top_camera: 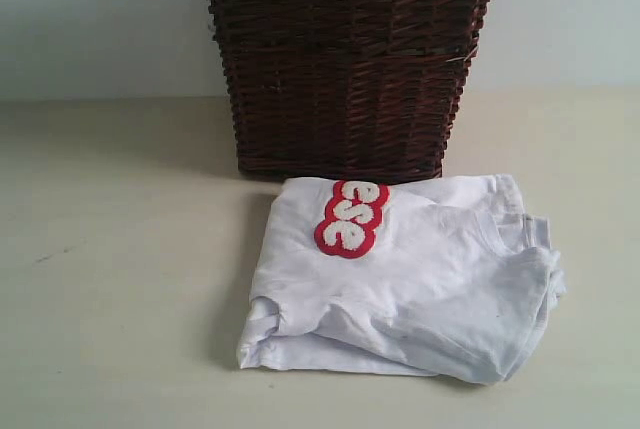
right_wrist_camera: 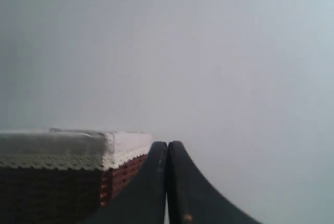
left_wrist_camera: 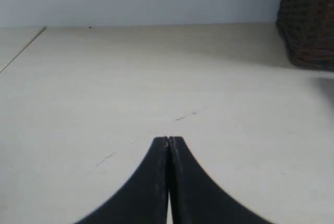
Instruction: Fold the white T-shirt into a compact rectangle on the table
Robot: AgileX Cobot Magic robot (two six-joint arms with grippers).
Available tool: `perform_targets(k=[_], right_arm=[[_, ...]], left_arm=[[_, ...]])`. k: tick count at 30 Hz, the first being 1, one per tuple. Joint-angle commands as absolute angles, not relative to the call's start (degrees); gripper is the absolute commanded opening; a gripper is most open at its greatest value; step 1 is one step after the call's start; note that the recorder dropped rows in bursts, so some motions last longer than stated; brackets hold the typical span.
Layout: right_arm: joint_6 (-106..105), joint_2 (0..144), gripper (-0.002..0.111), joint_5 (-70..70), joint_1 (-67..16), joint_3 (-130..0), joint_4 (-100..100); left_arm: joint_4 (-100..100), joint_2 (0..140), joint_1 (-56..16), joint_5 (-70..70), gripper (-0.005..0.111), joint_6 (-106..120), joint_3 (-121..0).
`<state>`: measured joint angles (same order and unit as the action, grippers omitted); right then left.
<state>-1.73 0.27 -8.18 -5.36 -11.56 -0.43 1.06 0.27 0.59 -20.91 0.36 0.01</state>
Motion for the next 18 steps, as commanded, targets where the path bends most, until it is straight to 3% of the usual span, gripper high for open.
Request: perform_targets(k=[1,8,15,18], right_arm=[[-2.85,0.0,0.0,-5.36,-2.05,-8.37,-1.63],[-4.4,0.0,0.0,-4.88,-2.05,0.0,-1.63],[-3.47,0.0,0.0,14.21,-2.05,0.0,-1.37],[1.63,0.0,0.0,14.75,-2.05,0.0,-1.37]], left_arm=[[1.29,0.0,0.74,-20.41,0.0,0.0,0.0],[1.29,0.0,0.74,-20.41,0.0,0.0,0.0],[1.29,0.0,0.74,-20.41,0.0,0.0,0.0],[1.29,0.0,0.74,-20.41,0.0,0.0,0.0]])
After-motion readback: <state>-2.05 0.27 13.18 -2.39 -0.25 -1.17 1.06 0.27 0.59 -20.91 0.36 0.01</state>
